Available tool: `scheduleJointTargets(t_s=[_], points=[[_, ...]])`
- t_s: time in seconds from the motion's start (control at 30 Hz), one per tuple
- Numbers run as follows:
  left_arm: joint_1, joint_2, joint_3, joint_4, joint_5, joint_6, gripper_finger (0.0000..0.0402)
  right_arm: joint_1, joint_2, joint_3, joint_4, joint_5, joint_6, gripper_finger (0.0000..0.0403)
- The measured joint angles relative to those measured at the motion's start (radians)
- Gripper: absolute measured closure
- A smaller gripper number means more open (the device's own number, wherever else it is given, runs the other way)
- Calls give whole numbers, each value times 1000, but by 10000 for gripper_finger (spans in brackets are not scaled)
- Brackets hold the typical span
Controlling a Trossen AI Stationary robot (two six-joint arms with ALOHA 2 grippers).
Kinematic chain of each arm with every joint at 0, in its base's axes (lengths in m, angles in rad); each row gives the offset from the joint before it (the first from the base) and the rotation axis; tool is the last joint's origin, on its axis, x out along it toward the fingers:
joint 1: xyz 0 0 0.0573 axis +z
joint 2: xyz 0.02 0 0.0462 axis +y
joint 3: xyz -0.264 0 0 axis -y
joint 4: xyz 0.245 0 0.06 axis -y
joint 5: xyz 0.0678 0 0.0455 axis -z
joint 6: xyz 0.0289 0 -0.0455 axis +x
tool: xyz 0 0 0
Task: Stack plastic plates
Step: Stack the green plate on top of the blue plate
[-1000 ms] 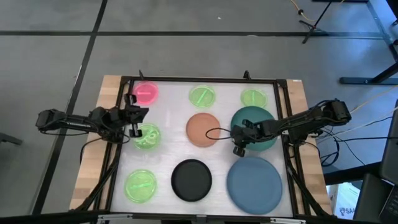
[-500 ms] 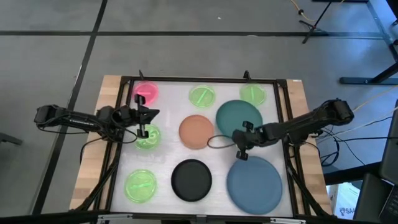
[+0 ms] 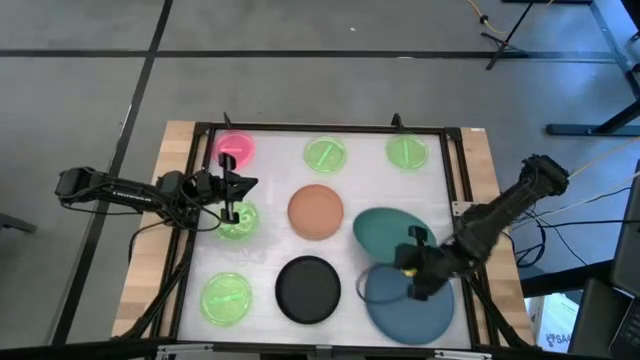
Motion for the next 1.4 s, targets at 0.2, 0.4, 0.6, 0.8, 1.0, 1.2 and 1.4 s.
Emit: scheduleJointTargets(t_s=[0.2,0.4,0.6,0.8,1.0,1.2,1.4], points=[[-24,0,0,2,0,0,395,177,3,91,-26,51,202,402],[-53,0,0,1,0,-1,395,318,11,106,22,34,434,402],[-80,0,0,1,0,-1,395,354,94,104,18,15,530,402],[-100,0,0,1,0,-1,395,327,201,103,26,-22,527,402],[-101,0,0,1,-8,0,395,275,273,102,39,-81,504,370],[-101,0,0,0,-2,0,395,224,303,102,91,-144,422,298],[-101,0,0,0,0,-1,395,193,311,102,47,-154,367,252]])
